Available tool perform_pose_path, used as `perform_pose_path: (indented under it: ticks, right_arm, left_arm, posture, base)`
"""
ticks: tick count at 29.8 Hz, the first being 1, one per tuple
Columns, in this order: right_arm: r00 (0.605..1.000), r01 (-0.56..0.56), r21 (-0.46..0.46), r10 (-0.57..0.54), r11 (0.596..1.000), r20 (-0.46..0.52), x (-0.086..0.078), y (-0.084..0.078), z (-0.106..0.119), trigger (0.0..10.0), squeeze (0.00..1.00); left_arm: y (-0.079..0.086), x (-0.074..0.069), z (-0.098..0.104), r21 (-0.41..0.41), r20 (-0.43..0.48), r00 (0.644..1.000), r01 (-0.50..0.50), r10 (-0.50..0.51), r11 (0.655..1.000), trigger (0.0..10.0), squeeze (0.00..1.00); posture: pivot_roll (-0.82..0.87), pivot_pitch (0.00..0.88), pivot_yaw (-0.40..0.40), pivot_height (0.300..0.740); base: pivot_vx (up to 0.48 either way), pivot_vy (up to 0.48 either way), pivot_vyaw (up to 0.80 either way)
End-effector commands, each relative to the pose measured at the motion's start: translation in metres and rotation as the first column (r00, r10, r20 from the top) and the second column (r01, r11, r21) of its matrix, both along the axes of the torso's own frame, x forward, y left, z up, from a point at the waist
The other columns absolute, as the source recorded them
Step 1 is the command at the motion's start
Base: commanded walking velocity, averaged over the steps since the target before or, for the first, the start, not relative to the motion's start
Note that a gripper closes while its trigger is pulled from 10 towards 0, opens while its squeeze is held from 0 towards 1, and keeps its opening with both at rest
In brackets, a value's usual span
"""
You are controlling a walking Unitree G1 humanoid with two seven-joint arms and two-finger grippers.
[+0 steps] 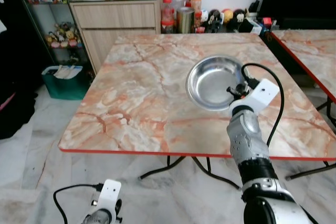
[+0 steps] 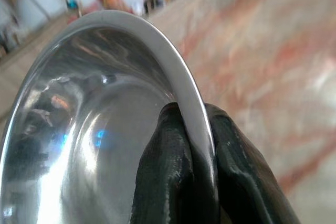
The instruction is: Setting the table
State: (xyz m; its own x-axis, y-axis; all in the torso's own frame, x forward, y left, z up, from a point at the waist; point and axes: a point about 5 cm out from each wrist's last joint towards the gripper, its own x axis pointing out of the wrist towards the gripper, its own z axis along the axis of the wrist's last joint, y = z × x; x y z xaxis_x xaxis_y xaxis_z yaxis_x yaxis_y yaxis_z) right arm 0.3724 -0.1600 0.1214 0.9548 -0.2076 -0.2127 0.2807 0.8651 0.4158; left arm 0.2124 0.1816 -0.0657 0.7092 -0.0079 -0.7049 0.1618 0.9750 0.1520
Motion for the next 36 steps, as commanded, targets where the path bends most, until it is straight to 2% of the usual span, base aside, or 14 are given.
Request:
perform_pose_path:
  ticks: [1,5,10,15,19,23,36]
  right_arm:
    - [0.999,-0.039,0.001,0.039,0.999,-0.021,0.004,0.009,0.001,10.0,0.0]
    - [0.999,-0.038,0.011,0.038,0.999,-0.033,0.005,0.011,-0.001,10.0,0.0]
    - [0.994,-0.065,0.084,0.072,0.994,-0.082,0.002,0.027,-0.011,10.0,0.0]
    - [0.994,-0.047,0.109,0.058,0.993,-0.098,0.0,0.029,-0.014,10.0,0.0]
    - [0.993,0.006,0.152,0.012,0.988,-0.116,-0.003,0.029,-0.016,10.0,0.0]
    - [0.99,0.063,0.152,-0.042,0.986,-0.136,-0.006,0.024,-0.019,10.0,0.0]
    - [0.979,0.102,0.257,-0.052,0.961,-0.196,-0.01,0.027,-0.027,10.0,0.0]
  left_arm:
    - [0.003,-0.001,0.0,0.008,-0.006,1.0,-0.006,0.006,1.0,10.0,0.0]
    - [0.003,-0.001,-0.001,0.01,-0.008,1.0,-0.005,0.005,1.0,10.0,0.0]
    - [0.004,-0.004,-0.002,0.011,-0.015,1.0,-0.005,0.005,1.0,10.0,0.0]
    - [0.004,-0.004,-0.002,0.009,-0.018,1.0,0.001,0.0,1.0,10.0,0.0]
    - [0.004,-0.003,-0.001,0.008,-0.017,1.0,0.005,-0.005,1.0,10.0,0.0]
    - [0.004,0.0,0.0,0.004,-0.011,1.0,0.003,-0.003,1.0,10.0,0.0]
    - [0.007,-0.002,-0.001,0.005,-0.02,1.0,-0.002,0.002,1.0,10.0,0.0]
  posture:
    - [-0.01,0.0,0.022,0.736]
    - [-0.01,0.0,0.019,0.736]
    - [0.0,0.0,0.013,0.736]
    - [0.0,0.0,0.013,0.736]
    - [0.0,0.0,0.015,0.736]
    - [0.0,0.0,0.014,0.736]
    - [0.0,0.0,0.021,0.736]
  base:
    - [0.0,0.0,0.0]
    - [0.0,0.0,0.0]
    - [0.0,0.0,0.0]
    - [0.0,0.0,0.0]
    - [0.0,0.0,0.0]
    - [0.0,0.0,0.0]
    - [0.0,0.0,0.0]
